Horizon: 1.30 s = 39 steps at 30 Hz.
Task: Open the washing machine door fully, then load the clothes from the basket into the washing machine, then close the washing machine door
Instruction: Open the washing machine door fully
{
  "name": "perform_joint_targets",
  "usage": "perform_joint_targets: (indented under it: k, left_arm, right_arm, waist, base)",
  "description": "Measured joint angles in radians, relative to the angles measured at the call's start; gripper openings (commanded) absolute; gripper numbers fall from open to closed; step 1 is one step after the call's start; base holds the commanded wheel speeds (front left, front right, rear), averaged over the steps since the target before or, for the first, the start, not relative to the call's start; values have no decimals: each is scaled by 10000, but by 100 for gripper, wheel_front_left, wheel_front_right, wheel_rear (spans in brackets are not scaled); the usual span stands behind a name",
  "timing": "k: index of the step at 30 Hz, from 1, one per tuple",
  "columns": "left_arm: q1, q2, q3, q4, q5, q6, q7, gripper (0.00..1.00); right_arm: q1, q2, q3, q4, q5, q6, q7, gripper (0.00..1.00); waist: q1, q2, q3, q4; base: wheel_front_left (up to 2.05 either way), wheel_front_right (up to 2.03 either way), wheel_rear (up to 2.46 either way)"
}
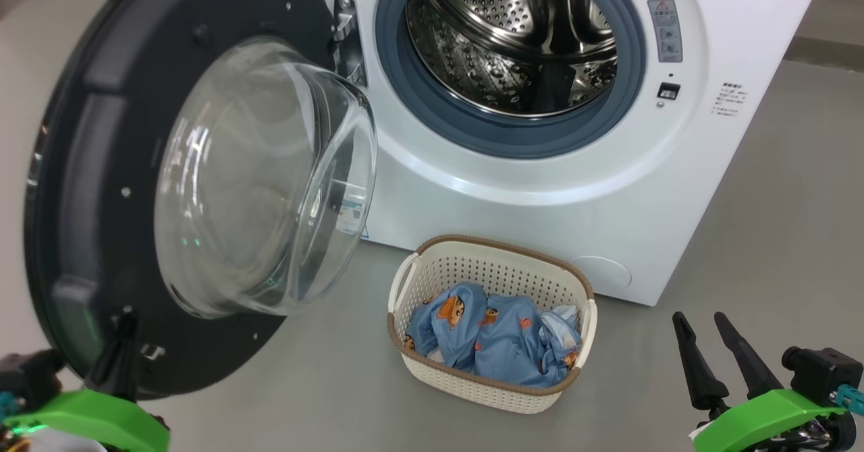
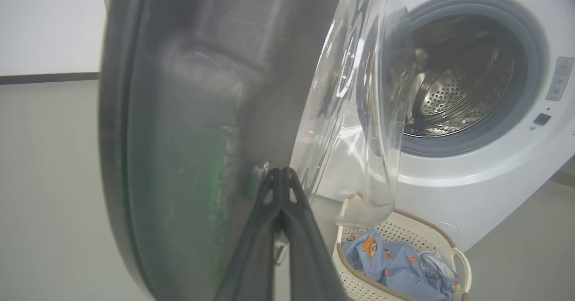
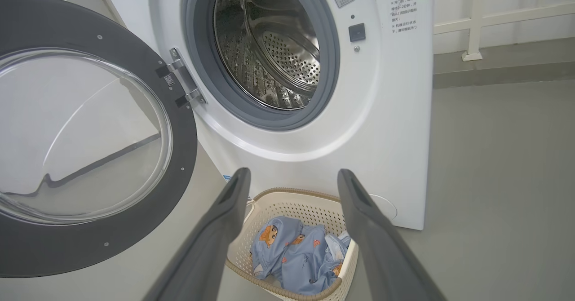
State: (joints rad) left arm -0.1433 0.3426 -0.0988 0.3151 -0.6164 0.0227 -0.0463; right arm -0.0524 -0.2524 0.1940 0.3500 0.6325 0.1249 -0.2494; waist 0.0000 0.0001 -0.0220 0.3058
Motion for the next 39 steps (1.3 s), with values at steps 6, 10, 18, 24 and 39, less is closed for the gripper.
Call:
perform_joint_targets:
  k: [6,10,18,24,39]
  left_arm:
    - [-705,472,-19,629,35,-253,230,0]
    - [-1602,761,-130,1106,140,-477,389,0]
    - [-3384,1080,-397,2094,387,-949,464,0]
    - [-4605,1386,-460,3260,568,-995,479,0]
    - [-6110,1662,-581,5691,784,-851,500,0]
  right_arm:
    - [-2,-12,-98,-6,0,0,0,100]
    - [-69,-6,-115,-54,-4,0,0,100]
    - [-809,-107,-86,-113,-79,0,0,100]
    - [-1227,-178,-12,-96,-81,0,0,100]
    - [-1281,-167,144,69,-61,0,0,100]
  waist:
    - [0,0,287,137]
    - [0,0,646,288]
    - [1,0,1497,472]
    - [1,0,2084,545]
    - [0,0,1993,438]
  base:
    - [0,0,0]
    - [0,0,0]
    - [0,0,0]
    - [0,0,0]
    - [0,0,0]
